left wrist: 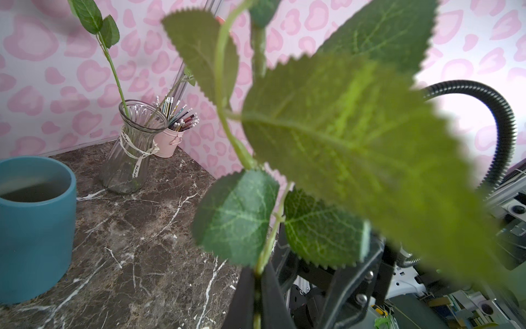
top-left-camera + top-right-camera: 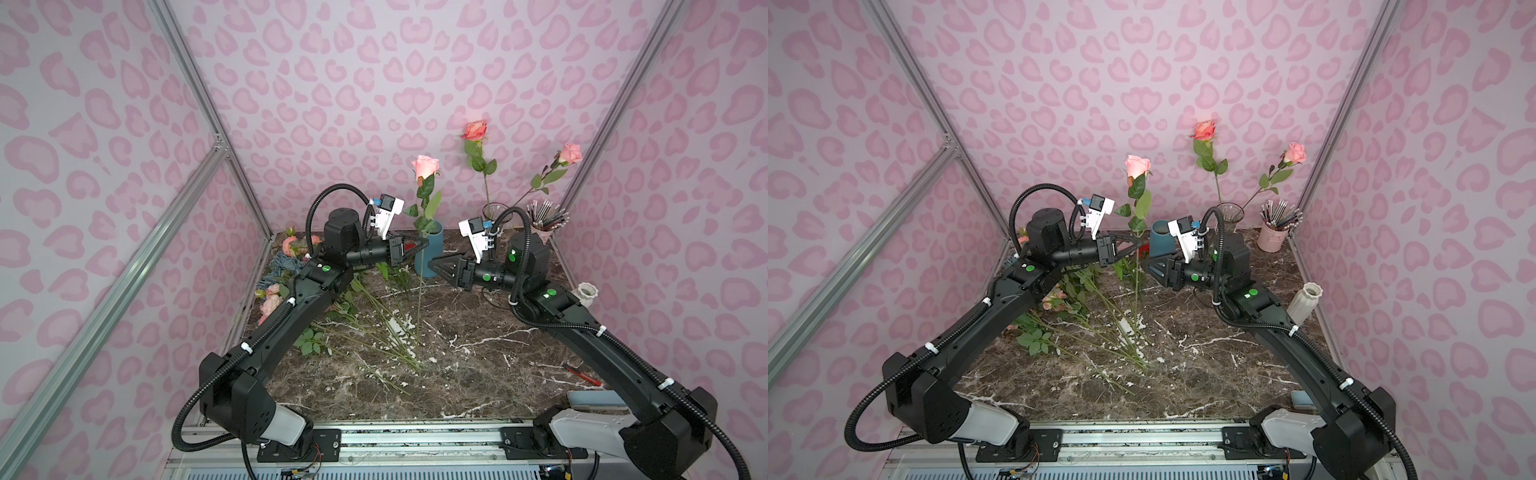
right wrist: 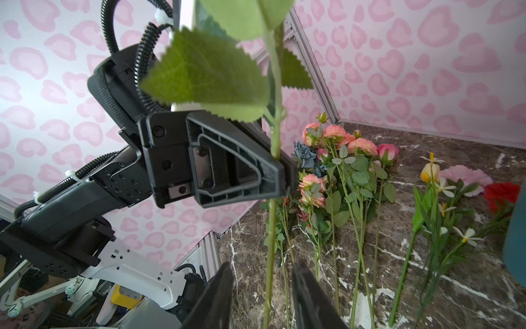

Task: Place the pink flowers into the vase
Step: Pick up the flower at the center of the board.

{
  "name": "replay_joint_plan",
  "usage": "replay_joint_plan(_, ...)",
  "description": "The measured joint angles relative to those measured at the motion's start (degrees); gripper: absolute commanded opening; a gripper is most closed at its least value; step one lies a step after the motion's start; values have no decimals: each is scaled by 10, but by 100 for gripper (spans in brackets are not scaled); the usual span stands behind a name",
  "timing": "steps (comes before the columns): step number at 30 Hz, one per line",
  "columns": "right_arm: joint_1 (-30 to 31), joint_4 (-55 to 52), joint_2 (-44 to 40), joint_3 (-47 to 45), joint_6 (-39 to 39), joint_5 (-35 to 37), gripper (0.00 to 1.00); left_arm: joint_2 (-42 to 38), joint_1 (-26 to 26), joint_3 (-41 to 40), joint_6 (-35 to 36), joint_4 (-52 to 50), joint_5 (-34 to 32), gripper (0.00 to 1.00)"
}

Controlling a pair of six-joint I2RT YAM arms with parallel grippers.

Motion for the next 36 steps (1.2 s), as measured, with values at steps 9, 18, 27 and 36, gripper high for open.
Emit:
replay_joint_plan(9,1,34,13,0,14,-3,31,-4,-2,-10,-4,10,7,3)
replay_joint_plan(18,1,56,27,0,17,-3,29,-8,-2,-15,-4,22,13,3)
replay_joint_plan(27,2,77,38,-1,29,-8,28,-8,-3,-17,-4,22,14,3)
replay_joint_plan(36,2,100,57,0,43,-21,21,-8,-5,-21,-4,23,16,3)
